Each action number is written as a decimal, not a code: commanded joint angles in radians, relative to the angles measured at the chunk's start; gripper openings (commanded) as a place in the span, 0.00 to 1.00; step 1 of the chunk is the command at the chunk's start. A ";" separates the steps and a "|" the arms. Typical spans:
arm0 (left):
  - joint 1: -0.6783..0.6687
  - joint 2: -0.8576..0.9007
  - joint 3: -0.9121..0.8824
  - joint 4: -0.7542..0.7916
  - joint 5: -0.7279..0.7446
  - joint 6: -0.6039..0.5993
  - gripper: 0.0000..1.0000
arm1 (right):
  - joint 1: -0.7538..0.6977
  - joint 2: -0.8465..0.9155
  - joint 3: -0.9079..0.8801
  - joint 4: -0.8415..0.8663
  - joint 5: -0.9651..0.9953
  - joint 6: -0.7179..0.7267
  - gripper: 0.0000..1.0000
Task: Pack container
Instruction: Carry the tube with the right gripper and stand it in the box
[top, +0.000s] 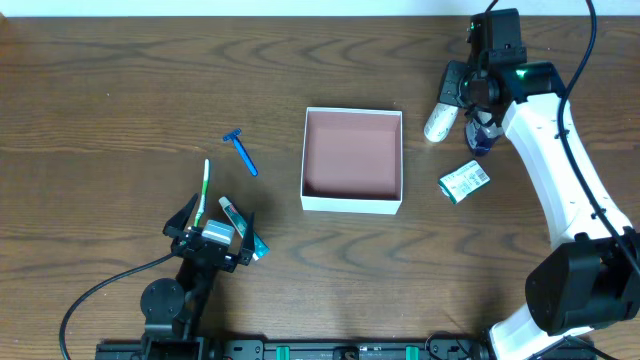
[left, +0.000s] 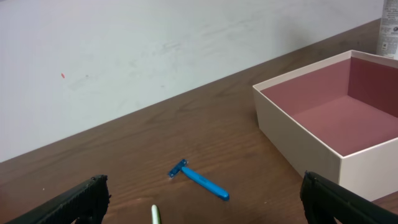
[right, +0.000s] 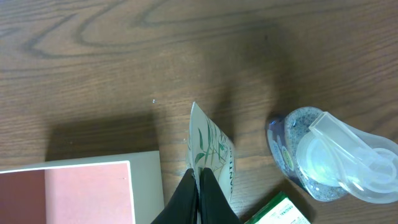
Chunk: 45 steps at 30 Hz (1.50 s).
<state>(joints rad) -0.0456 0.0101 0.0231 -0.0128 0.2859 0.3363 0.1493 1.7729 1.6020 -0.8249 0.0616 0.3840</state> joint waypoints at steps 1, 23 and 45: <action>0.006 -0.005 -0.019 -0.032 0.017 -0.009 0.98 | 0.009 0.010 0.015 0.014 0.017 -0.027 0.01; 0.006 -0.005 -0.019 -0.032 0.017 -0.009 0.98 | 0.146 -0.453 0.096 -0.046 0.013 -0.047 0.01; 0.006 -0.005 -0.019 -0.032 0.017 -0.009 0.98 | 0.484 -0.164 0.081 -0.002 0.061 0.259 0.01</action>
<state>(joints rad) -0.0456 0.0101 0.0231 -0.0128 0.2859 0.3363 0.6167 1.5845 1.6756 -0.8543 0.1081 0.5827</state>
